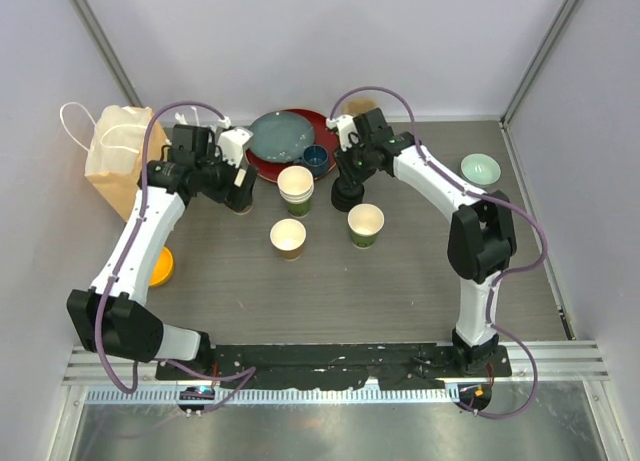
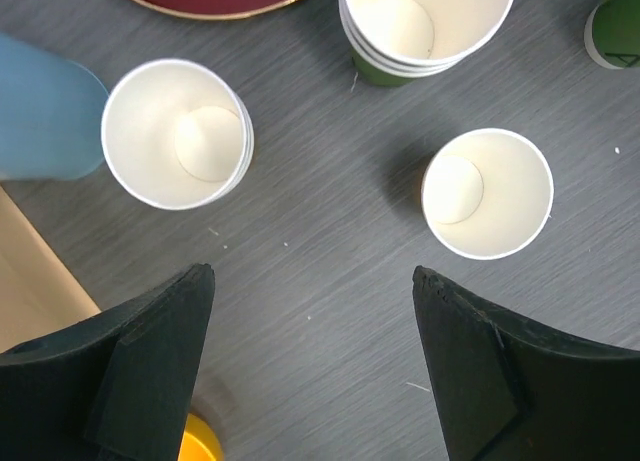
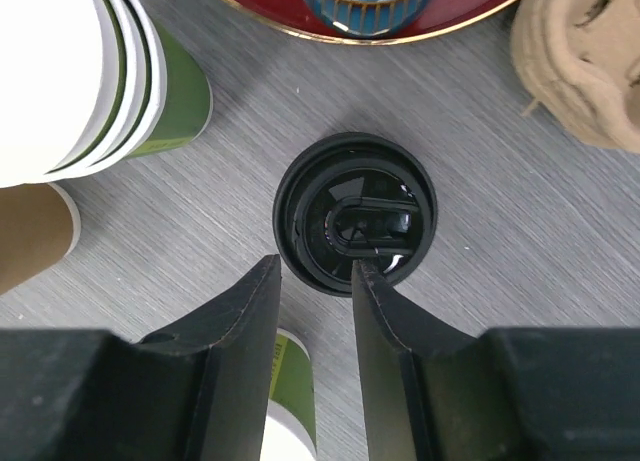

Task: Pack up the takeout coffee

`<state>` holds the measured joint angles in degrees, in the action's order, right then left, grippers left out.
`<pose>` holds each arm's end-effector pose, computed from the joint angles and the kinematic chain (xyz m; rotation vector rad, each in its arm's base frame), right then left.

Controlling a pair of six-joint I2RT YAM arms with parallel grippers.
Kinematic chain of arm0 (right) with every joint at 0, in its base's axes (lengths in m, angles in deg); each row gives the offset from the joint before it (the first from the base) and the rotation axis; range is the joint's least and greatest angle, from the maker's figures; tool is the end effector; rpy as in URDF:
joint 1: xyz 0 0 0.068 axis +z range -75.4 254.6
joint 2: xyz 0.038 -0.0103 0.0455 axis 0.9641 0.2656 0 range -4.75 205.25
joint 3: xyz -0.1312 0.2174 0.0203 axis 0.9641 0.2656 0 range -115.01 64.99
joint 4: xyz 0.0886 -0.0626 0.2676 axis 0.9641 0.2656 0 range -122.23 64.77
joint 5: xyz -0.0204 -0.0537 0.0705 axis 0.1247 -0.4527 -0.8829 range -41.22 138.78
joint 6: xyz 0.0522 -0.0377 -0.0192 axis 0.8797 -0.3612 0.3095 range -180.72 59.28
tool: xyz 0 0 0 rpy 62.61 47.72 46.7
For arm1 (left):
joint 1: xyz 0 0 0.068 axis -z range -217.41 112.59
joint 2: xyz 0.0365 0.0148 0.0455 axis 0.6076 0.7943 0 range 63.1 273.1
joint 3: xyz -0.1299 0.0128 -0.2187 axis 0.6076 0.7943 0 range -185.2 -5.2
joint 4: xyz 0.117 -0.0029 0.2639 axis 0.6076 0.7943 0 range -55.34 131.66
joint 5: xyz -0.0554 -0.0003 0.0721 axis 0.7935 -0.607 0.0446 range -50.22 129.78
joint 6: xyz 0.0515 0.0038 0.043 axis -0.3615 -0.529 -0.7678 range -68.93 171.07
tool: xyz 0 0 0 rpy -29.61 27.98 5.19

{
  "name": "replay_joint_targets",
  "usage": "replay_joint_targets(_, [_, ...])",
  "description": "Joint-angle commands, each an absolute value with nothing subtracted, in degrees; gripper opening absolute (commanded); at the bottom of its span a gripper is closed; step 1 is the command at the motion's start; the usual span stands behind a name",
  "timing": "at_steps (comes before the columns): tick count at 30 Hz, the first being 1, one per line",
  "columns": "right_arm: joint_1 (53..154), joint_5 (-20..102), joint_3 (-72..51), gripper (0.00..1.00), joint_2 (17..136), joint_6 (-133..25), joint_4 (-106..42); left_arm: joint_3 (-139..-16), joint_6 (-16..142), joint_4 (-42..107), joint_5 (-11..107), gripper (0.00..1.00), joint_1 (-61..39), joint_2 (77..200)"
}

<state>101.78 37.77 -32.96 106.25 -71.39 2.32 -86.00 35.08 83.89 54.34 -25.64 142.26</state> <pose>0.4167 0.2255 0.2455 -0.8674 2.2519 0.3642 0.3212 -0.0807 0.3293 0.6857 2.2830 -0.2701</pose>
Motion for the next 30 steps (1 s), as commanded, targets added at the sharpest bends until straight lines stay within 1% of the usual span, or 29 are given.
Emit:
replay_joint_targets(1, [103.86,40.16,-36.87,0.40,108.79,-76.27,3.54,-84.31,37.71,84.76,58.06,0.84,-27.57,141.68])
replay_joint_targets(12, [105.80,44.82,-36.61,0.38,112.32,-77.94,1.44,-85.80,37.18,86.95,63.50,0.84,-28.89,143.26])
replay_joint_targets(30, [105.89,44.03,-39.77,0.33,116.53,-79.35,3.37,-85.89,35.69,87.83,64.56,0.84,-28.89,143.52])
